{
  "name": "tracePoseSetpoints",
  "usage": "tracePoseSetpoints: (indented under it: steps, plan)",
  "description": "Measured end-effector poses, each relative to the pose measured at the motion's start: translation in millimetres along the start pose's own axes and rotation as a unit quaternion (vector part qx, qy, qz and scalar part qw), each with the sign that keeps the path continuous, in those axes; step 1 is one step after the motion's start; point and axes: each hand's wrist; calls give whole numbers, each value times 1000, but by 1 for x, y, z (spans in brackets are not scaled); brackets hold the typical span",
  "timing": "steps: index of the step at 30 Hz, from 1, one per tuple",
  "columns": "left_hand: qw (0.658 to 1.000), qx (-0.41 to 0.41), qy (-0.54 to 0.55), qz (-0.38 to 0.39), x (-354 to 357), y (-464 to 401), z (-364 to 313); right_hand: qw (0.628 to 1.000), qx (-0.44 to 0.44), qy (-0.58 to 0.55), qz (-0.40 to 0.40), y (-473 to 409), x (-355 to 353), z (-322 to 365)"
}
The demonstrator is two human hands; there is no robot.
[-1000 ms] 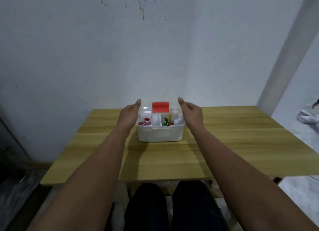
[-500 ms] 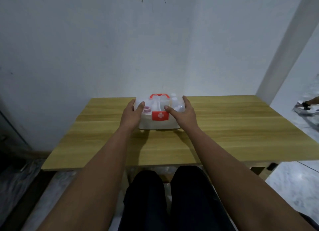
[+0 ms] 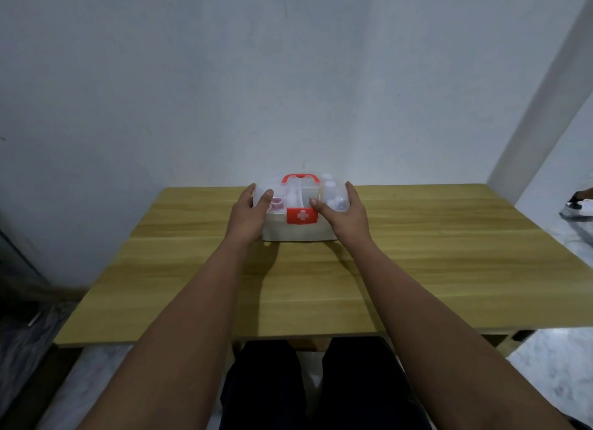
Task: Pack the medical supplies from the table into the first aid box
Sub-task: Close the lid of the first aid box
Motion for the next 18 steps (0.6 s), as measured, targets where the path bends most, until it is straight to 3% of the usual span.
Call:
tracePoseSetpoints:
  steps: [18]
  plan:
    - [999, 29, -15, 7, 35, -118, 15, 997, 20, -65, -39, -102, 31, -33]
Point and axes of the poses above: each hand's wrist, its own y-axis away from the middle knuckle, its own x-axis out of the palm, z = x × y, and after that the axes turned 1 degree about z, right-handed
